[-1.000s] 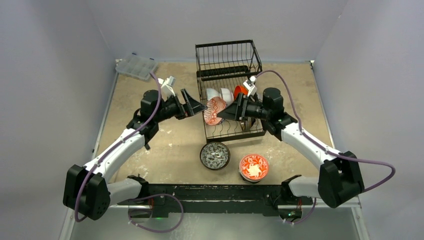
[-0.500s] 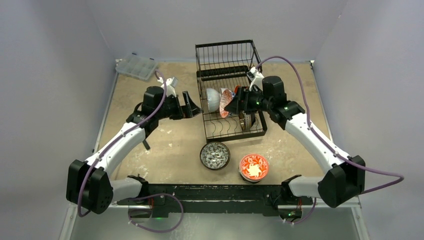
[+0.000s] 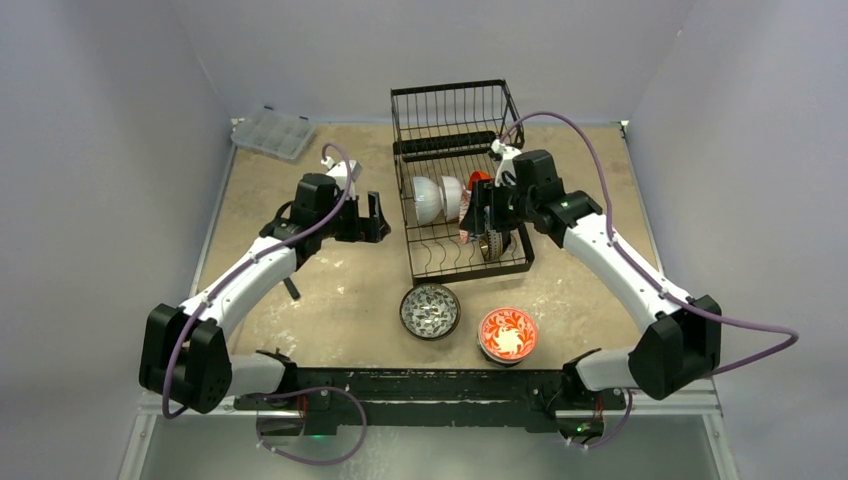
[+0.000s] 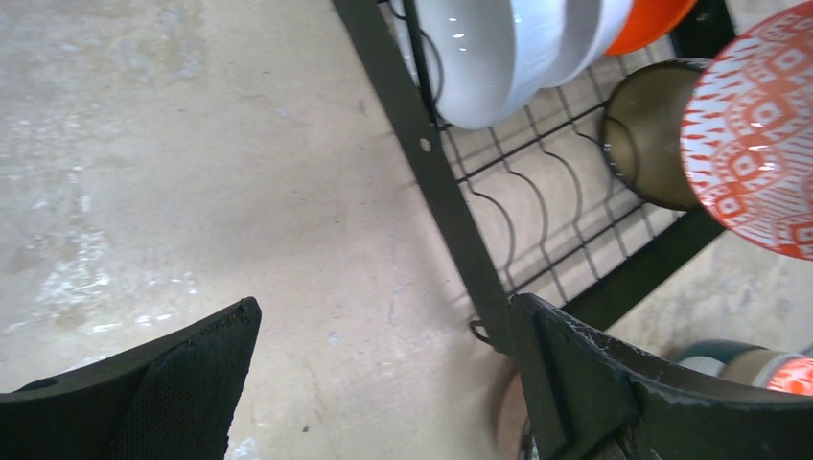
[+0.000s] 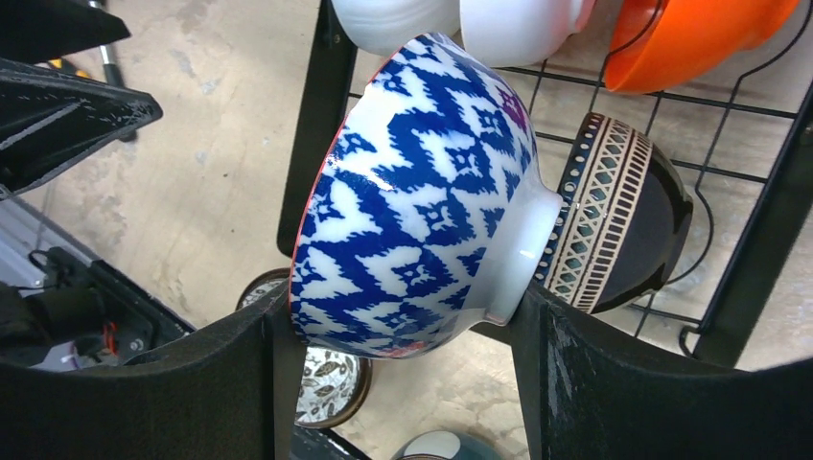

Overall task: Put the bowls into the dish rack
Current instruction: Place the bowl in the dish rack.

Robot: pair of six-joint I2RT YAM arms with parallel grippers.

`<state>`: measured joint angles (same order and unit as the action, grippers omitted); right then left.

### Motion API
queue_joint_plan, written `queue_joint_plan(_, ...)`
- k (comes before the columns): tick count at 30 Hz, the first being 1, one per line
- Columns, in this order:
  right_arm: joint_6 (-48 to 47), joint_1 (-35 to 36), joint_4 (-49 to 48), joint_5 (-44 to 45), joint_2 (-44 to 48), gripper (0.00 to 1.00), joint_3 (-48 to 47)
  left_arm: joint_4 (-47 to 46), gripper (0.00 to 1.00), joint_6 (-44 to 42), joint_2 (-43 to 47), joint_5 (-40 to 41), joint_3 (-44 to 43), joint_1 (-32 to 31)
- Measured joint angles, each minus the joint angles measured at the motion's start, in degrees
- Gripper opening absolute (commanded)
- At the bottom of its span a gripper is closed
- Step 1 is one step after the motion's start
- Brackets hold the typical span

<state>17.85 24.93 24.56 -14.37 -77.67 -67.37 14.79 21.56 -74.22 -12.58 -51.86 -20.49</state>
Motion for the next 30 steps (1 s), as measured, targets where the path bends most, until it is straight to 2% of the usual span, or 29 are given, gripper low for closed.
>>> queue_joint_plan(12,-2.80,6.25,7.74,8.96,-4.02,0.00,-5.88,2.62,0.99,-4.83,0.04,9.88,0.35,0.07)
queue_joint_plan(30,-4.85,10.34,12.70,16.22,-8.55,0.00,-7.32,4.17,0.98,-5.31,0.31,11.65,0.83,0.11)
